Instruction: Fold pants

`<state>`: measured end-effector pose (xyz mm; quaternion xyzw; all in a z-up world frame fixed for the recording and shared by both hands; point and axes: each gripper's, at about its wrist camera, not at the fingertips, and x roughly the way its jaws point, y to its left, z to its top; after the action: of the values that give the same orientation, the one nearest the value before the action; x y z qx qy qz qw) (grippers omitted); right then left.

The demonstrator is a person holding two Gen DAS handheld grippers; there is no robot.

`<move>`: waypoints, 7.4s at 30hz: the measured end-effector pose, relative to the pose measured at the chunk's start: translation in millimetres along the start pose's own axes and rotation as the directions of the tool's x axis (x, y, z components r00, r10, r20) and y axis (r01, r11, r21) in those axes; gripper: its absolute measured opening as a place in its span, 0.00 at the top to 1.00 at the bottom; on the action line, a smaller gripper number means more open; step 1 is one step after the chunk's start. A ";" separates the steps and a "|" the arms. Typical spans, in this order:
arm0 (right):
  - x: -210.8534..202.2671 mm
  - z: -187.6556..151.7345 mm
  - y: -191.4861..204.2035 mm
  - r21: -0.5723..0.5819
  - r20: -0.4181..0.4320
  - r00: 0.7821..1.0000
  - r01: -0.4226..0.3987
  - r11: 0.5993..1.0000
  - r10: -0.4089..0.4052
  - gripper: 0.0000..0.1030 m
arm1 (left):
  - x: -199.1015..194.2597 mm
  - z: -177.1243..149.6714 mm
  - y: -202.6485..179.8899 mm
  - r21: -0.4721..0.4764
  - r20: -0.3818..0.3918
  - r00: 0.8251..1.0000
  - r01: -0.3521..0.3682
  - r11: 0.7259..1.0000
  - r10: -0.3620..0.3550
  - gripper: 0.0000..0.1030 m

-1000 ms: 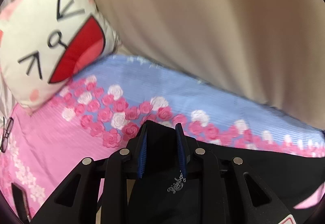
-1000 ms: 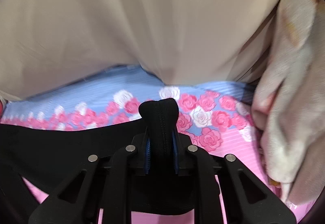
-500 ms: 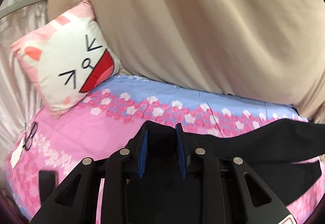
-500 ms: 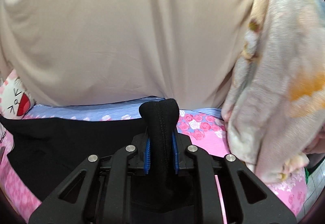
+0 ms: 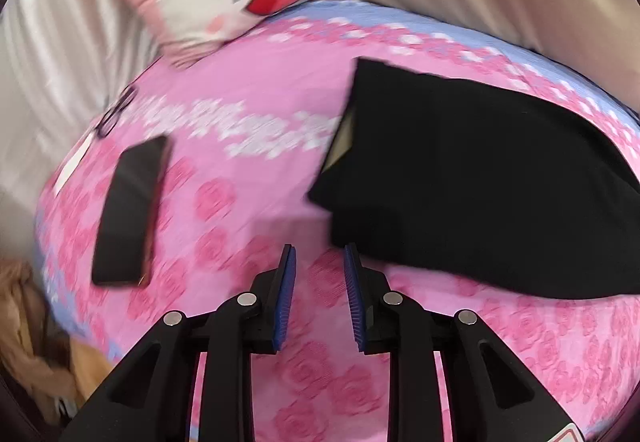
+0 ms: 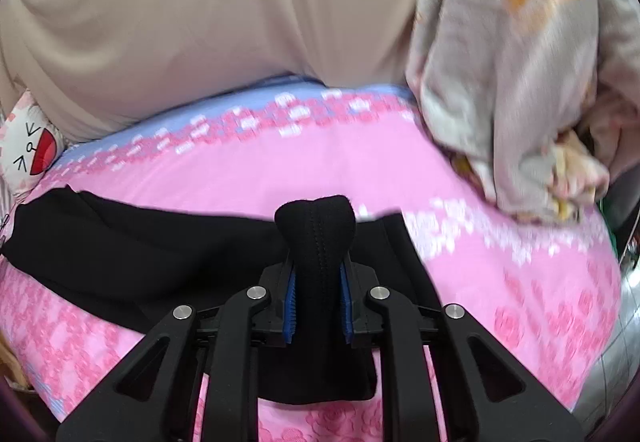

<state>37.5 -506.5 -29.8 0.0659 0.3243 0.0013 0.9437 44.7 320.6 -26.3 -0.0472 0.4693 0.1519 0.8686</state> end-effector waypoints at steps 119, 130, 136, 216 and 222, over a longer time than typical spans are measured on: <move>-21.4 -5.6 -47.0 0.283 -0.054 0.999 0.026 0.959 -0.011 0.35 | -5.3 -28.4 -250.0 0.332 -0.111 0.954 0.300 0.894 -0.279 0.32; 9.5 12.5 -22.2 0.159 -0.099 0.993 0.078 0.984 -0.063 0.85 | -3.6 -22.1 -251.3 0.326 -0.143 0.957 0.287 0.901 -0.253 0.30; 5.7 6.0 -37.1 0.058 -0.158 0.961 0.239 0.969 -0.227 0.78 | -2.9 -25.4 -243.2 0.328 -0.134 0.960 0.277 0.903 -0.246 0.29; 216.6 46.2 515.1 -0.396 -0.407 0.814 -0.566 0.723 0.415 0.45 | 68.3 62.2 -130.6 -0.030 0.138 0.990 -0.017 0.999 0.021 0.45; 213.4 63.8 505.6 -0.291 -0.366 0.787 -0.603 0.743 0.496 0.44 | 70.3 65.2 -123.8 -0.059 0.136 0.991 0.026 0.998 -0.018 0.44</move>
<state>265.4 -3.6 -47.2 -0.0322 0.4059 0.3556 0.8413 171.1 233.2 -56.0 -0.0682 0.4038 0.1593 0.8983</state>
